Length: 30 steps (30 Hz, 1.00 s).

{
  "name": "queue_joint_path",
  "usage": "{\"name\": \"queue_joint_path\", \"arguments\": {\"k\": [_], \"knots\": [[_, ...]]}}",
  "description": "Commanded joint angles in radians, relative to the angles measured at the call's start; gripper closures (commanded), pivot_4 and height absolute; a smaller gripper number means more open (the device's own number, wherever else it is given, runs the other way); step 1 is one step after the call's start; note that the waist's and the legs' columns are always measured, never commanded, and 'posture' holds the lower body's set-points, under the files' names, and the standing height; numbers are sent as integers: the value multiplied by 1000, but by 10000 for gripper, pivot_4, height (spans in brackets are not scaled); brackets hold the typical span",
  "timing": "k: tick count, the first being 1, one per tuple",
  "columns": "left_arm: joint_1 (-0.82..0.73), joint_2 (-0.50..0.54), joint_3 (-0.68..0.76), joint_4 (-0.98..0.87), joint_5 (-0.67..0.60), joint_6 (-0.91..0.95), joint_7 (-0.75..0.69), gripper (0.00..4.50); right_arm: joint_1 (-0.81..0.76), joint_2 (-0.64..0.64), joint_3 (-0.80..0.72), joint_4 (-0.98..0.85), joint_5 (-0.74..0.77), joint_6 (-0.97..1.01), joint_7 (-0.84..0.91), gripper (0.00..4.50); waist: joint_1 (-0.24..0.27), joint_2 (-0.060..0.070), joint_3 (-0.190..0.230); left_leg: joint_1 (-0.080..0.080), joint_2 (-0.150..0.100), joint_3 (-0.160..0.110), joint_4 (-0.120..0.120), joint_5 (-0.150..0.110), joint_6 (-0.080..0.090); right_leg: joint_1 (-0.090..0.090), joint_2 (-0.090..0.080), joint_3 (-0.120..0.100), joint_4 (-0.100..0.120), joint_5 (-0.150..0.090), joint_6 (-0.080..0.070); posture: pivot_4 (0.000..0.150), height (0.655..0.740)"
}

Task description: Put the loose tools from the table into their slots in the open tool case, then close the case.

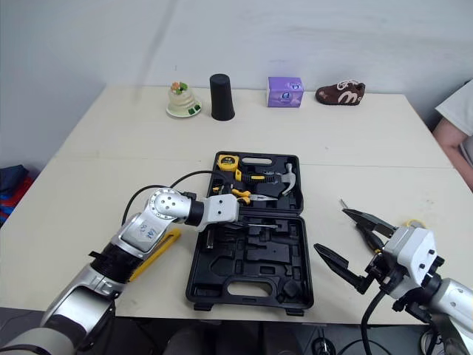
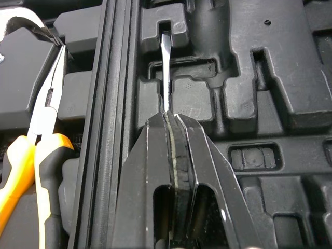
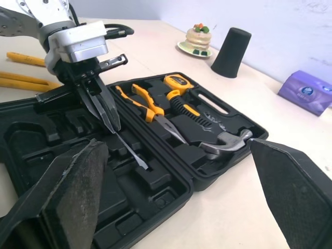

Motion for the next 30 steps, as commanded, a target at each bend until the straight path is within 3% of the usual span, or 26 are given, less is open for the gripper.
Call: {"name": "queue_joint_path", "arguments": {"k": [1,5,7,9,11,14,22,26,30], "knots": [[63,9,-50,131,66,56,26,44417,-18,6,5,0,3,-11,-7,0,1,1,-4,0,0,0,0,0,0,0,0,0,0,0,0,1500,7400],[32,-31,54,96,-71,-23,-9,44417,-16,6,-29,23,11,-1,-16,0,5,2,-6,0,0,1,1,1,1,0,-1,1,-1,-2,-4,1500,7400],[22,-28,123,57,-152,-96,-52,44417,18,-6,-72,35,17,37,-26,0,5,0,-4,-1,0,1,1,1,2,-1,-1,1,-2,-8,-15,1500,7400],[24,-4,197,17,-229,-148,-91,44417,50,-11,-128,60,-23,60,-68,0,6,1,1,-2,0,1,1,1,1,-6,-1,1,-1,-7,-15,1500,7400],[32,13,242,-5,-276,-171,-111,44417,64,-4,-165,83,-73,51,-106,0,6,1,4,-6,0,1,1,0,0,-11,-1,1,-1,1,0,1500,7400],[71,129,399,10,-365,-128,-140,36409,145,18,-314,201,-100,-58,-56,0,8,6,6,-20,0,2,1,0,-3,-24,0,0,-1,1,1,1500,7400],[290,433,727,242,-363,-194,-66,465,264,116,-573,493,-158,-353,-71,0,2,11,13,-19,7,4,-1,-7,-12,-26,5,-1,-6,-9,-2,1500,7400],[425,539,890,470,-318,-318,69,465,308,150,-639,697,-189,-476,-111,0,1,9,15,-18,7,6,0,-13,-11,-26,3,0,-6,-10,-3,1500,7400],[507,590,1018,621,-361,-359,107,465,350,198,-670,793,-172,-527,-158,0,-1,9,15,-18,8,6,-1,-16,-12,-26,2,-2,-5,-13,-8,1500,7400]]}}
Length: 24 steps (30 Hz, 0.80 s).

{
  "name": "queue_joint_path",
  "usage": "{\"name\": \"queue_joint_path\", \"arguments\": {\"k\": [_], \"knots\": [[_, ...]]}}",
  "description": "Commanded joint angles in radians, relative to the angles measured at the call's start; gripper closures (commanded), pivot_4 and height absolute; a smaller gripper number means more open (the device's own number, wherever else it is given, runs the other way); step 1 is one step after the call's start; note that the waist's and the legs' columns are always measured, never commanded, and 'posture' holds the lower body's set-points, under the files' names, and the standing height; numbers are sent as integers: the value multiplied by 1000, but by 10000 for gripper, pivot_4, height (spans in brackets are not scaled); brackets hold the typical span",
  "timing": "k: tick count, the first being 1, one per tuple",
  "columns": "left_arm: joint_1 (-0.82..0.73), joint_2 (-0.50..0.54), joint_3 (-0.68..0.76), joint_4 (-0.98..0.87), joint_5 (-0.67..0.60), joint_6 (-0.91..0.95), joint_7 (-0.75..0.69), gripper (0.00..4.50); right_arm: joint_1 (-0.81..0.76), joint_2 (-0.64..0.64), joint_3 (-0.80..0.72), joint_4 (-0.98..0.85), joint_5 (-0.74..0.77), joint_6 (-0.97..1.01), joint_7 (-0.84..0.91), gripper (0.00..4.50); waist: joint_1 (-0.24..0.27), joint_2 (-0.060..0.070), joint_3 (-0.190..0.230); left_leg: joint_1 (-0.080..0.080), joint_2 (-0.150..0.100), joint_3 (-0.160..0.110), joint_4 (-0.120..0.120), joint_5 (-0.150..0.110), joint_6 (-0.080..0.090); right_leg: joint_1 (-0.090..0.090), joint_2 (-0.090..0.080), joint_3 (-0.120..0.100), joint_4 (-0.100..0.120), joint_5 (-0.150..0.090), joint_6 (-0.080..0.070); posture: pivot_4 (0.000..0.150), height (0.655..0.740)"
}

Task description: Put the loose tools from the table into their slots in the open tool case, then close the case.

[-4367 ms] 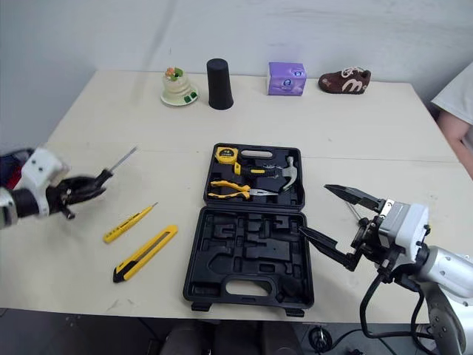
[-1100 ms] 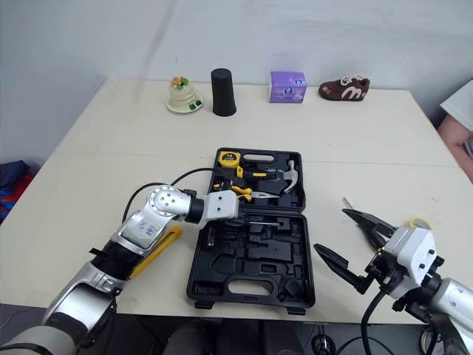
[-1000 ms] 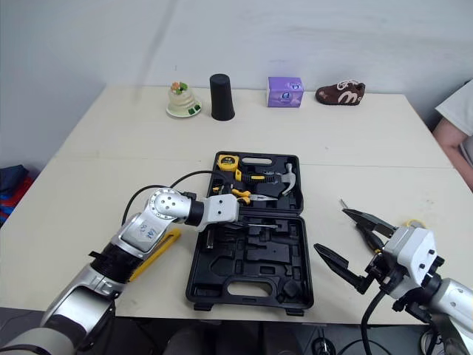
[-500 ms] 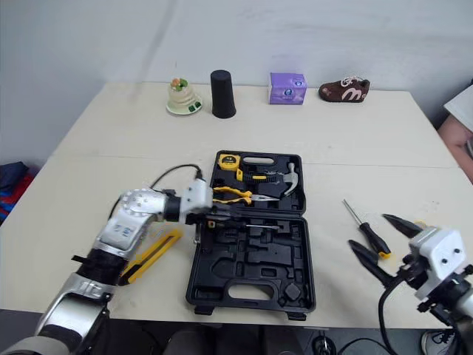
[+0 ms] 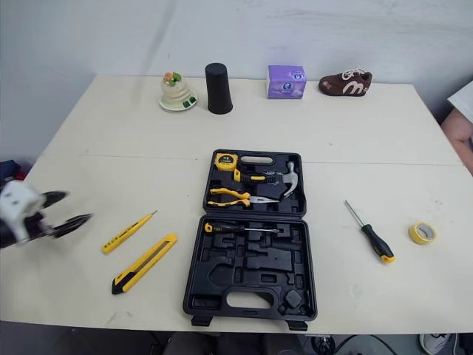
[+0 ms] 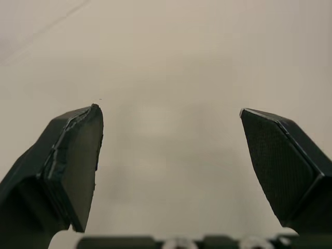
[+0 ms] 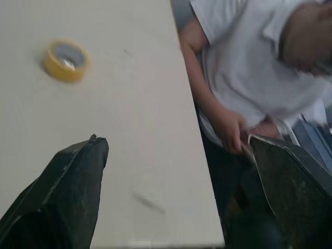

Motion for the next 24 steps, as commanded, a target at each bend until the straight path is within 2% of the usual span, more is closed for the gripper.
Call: {"name": "queue_joint_path", "arguments": {"k": [1,4,7,10,12,15,20,24], "knots": [[43,44,103,104,-23,-68,45,465,37,21,-42,72,4,-68,-45,0,0,0,0,0,0,0,0,0,0,0,0,0,0,0,0,1500,7400],[67,44,170,164,-48,-68,106,465,36,23,-45,133,-3,-71,-112,0,-2,-1,-1,1,0,0,-1,-5,-1,1,-2,-1,0,0,0,1500,7400],[76,27,180,146,-69,-59,97,465,19,6,-19,110,18,-59,-128,0,-6,-1,-1,2,0,-1,-3,-4,-2,1,-4,-2,2,-4,-7,1500,7400],[77,4,165,97,-87,-41,76,465,-7,-23,27,65,16,-40,-122,0,-17,-3,-2,7,-1,0,-8,-1,-3,4,-6,-2,3,-4,-8,1500,7400],[68,-23,146,7,-132,17,26,465,-24,-60,57,9,14,55,-154,0,-22,-4,-3,12,-4,1,-13,2,-3,7,-8,-2,3,-4,-7,1500,7400],[40,-55,81,-149,-165,84,-32,465,-34,-102,110,-162,108,187,-108,0,-25,-4,-2,12,-5,2,-14,4,-3,7,-8,-2,5,-3,-5,1500,7400],[-56,-118,-46,-397,-211,214,-40,465,-17,-223,181,-454,259,516,-84,0,-19,-3,-2,11,-2,1,-14,8,-1,6,-3,-1,6,0,-1,1500,7400],[-118,-142,-138,-600,-262,333,-58,465,-8,-309,194,-595,371,737,-66,0,-14,-3,-2,9,-1,1,-14,9,-4,4,1,-1,4,0,0,1500,7400]]}}
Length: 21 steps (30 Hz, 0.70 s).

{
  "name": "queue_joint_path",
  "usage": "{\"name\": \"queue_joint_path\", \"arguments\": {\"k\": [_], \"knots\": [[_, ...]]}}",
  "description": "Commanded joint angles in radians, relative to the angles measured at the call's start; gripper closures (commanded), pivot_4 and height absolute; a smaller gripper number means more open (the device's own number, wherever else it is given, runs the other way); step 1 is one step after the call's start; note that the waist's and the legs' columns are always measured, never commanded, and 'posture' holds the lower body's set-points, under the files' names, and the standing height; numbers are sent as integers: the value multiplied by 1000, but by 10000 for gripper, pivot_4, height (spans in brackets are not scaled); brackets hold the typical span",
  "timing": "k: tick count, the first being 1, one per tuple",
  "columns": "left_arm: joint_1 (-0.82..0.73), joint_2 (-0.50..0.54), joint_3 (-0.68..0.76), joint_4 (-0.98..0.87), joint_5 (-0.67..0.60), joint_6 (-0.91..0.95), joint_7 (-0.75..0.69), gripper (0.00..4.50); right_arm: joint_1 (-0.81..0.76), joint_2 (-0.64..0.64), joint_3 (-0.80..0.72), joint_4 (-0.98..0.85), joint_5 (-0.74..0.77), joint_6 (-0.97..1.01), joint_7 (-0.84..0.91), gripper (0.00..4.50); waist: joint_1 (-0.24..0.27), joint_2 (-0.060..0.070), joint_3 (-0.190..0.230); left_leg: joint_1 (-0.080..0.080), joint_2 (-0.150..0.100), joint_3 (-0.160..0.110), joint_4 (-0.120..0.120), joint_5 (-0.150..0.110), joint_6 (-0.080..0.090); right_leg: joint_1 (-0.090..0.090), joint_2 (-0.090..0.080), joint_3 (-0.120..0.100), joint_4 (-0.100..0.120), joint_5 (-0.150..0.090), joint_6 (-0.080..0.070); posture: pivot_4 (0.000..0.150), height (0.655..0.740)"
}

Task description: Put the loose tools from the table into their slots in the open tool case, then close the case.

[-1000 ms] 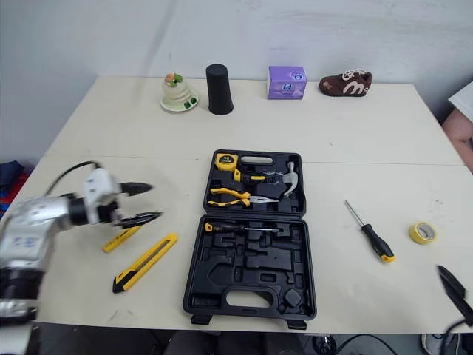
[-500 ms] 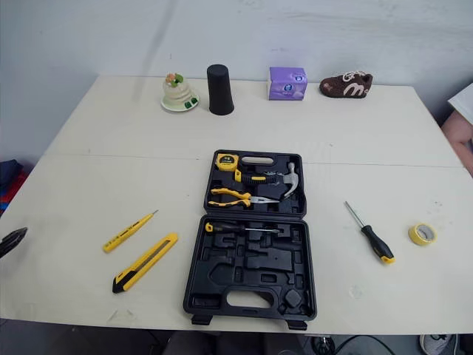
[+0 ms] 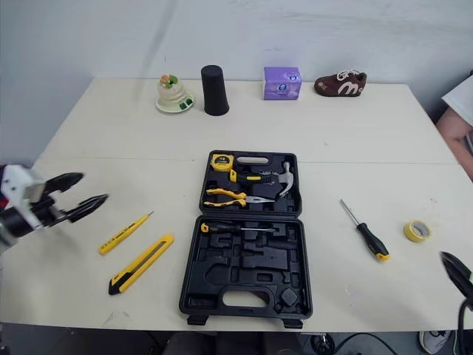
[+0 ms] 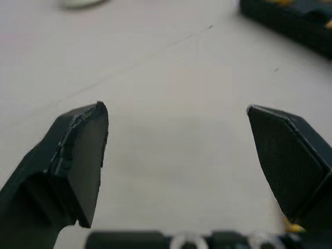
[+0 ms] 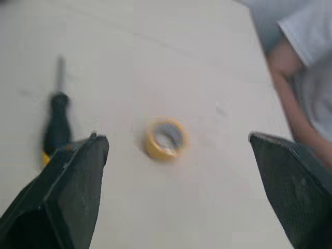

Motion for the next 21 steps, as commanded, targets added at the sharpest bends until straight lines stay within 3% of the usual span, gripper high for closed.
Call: {"name": "queue_joint_path", "arguments": {"k": [1,8,11,18,21], "knots": [[-42,-2,-58,-187,-81,101,-36,465,18,-62,7,-108,89,183,20,0,1,0,0,-1,0,0,0,0,-1,0,0,0,-1,0,0,1500,7400],[-116,-34,-230,-482,-244,330,-96,465,-79,-163,153,-138,50,402,-26,0,-1,0,0,-9,0,0,6,-1,-1,-3,1,1,-6,-1,6,1500,7400],[-136,-45,-266,-571,-311,409,-92,465,-134,-176,231,-85,-26,384,-10,0,0,0,2,-10,0,-1,9,-1,-2,-4,3,1,-6,-1,7,1500,7400],[-134,-50,-274,-624,-329,441,-82,465,-275,-164,372,63,-101,362,43,0,-2,1,5,-10,-1,-2,19,-2,-3,-3,7,3,0,-1,8,1500,7400],[-123,-49,-270,-631,-328,438,-85,0,-348,-145,427,144,-143,308,66,8385,-2,1,5,-10,-1,-2,21,-1,-2,-2,14,5,1,0,10,1500,7400]]}}
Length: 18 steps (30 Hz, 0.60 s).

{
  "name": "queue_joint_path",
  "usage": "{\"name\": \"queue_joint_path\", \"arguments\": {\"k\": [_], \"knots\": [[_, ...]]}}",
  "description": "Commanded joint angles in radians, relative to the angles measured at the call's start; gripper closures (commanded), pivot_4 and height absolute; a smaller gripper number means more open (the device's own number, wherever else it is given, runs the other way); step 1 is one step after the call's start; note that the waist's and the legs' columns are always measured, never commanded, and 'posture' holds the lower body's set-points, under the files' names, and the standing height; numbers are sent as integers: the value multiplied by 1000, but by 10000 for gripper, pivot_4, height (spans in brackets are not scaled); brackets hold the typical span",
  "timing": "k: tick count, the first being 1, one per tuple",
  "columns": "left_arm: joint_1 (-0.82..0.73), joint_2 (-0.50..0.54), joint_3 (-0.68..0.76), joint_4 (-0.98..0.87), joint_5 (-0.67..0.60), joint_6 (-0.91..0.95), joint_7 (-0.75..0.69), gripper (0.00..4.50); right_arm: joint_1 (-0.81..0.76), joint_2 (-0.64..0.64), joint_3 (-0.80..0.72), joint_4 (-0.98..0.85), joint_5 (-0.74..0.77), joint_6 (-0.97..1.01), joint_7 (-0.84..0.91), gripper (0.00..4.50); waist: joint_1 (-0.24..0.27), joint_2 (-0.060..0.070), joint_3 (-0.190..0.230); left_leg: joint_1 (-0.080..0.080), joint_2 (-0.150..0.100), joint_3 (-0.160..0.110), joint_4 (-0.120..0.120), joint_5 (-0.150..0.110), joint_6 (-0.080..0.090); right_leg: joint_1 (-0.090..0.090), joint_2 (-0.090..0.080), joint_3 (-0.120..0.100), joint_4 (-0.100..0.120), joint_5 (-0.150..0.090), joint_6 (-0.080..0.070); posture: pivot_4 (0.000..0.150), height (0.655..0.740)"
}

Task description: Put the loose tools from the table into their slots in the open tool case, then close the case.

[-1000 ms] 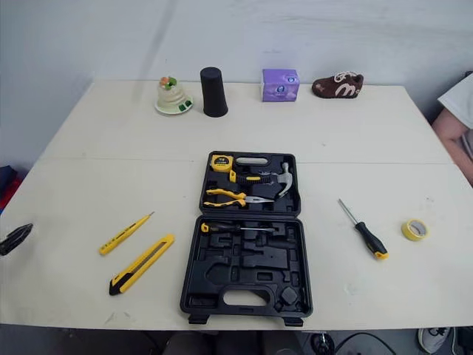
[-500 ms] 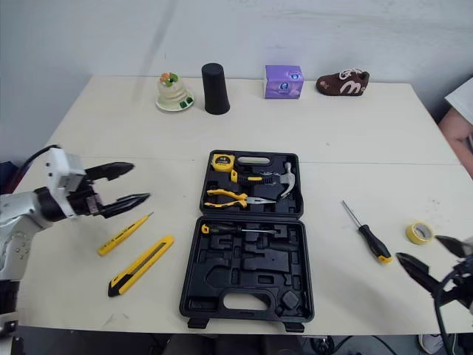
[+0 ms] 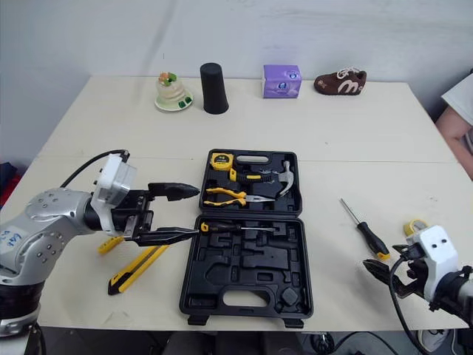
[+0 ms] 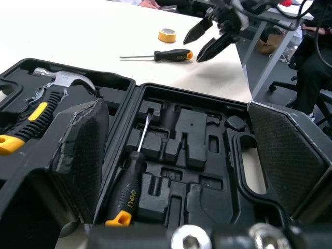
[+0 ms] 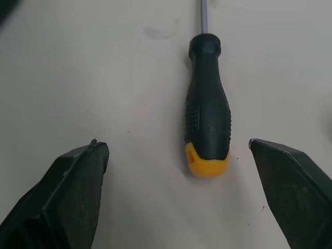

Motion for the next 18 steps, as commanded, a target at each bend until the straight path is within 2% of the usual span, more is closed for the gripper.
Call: {"name": "queue_joint_path", "arguments": {"k": [1,5,6,13,18], "knots": [[11,4,17,-39,-8,-14,-7,0,-69,27,36,73,-42,-71,32,13202,-1,0,0,0,0,0,0,0,0,0,0,1,0,0,0,1500,7400],[32,4,17,-46,0,-25,-11,0,-132,47,74,119,-87,-121,49,34689,-1,2,1,1,1,0,0,0,0,0,1,1,1,0,1,1500,7400],[36,3,17,-50,0,-27,-9,0,-145,51,80,125,-95,-126,49,36353,-1,2,1,0,1,0,0,0,0,0,1,1,1,0,0,1500,7400],[64,7,12,-60,16,-55,-16,0,-175,40,78,104,-122,-129,64,36331,1,2,1,0,2,0,0,0,0,0,1,1,0,0,0,1500,7400],[96,42,17,-53,51,-102,-71,0,-262,-59,42,-110,-10,12,113,36331,-7,9,6,0,2,2,1,0,0,0,0,3,1,1,1,1500,7400]]}}
